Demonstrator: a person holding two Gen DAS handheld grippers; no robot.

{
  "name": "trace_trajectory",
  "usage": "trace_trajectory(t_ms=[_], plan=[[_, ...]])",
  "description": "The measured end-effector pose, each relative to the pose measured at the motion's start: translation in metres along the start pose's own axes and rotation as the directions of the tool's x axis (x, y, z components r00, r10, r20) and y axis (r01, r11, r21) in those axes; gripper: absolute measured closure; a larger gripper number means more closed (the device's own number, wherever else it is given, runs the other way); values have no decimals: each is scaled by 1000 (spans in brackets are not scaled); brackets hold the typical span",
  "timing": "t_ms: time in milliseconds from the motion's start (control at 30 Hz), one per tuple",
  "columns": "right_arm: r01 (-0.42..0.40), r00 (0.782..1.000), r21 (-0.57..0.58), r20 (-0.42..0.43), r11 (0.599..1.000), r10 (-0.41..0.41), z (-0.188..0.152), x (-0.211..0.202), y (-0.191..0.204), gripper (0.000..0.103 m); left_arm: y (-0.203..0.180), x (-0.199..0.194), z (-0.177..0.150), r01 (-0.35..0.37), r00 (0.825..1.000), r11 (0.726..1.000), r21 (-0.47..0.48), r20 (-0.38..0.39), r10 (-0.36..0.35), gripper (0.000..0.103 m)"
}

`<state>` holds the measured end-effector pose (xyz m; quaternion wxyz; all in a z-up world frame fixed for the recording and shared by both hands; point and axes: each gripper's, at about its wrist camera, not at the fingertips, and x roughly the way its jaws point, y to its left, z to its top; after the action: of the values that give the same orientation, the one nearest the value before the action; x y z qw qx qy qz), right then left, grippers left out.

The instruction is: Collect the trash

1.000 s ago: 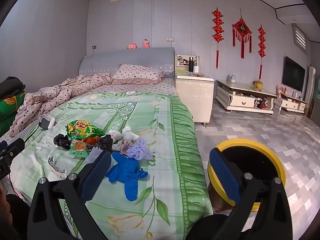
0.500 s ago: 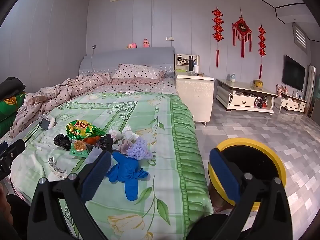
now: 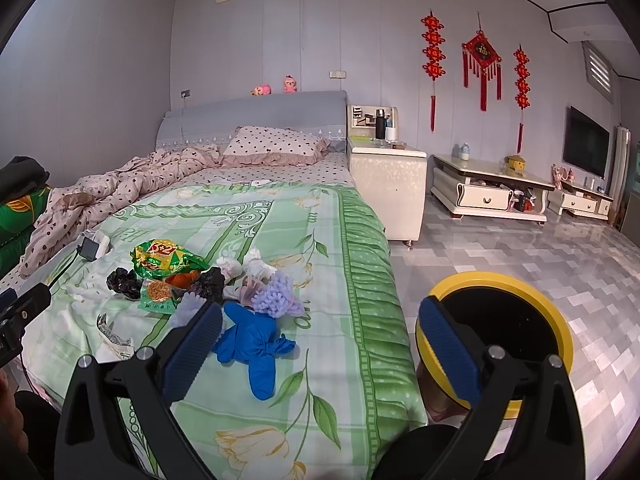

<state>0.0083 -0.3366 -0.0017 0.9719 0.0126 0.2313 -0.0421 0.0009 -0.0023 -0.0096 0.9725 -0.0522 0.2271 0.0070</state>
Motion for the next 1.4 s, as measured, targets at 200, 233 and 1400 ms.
trace_trajectory(t_ms=[200,233,1400], plan=[[-1,1000,2,-2,1000,1,-2,0,0,8,-1,1,-2,-1,1000,1000,-3,-8,1,7],[-1,1000,3,-2,1000,1,-3,0,-1,8,-1,1,-2,-1,1000,1000,-4,-10,1,7],[-4,1000,10,-12,1000,4,-3,2,-1,8,-1,3,-2,0,1000,1000,-7,-16,0,7]])
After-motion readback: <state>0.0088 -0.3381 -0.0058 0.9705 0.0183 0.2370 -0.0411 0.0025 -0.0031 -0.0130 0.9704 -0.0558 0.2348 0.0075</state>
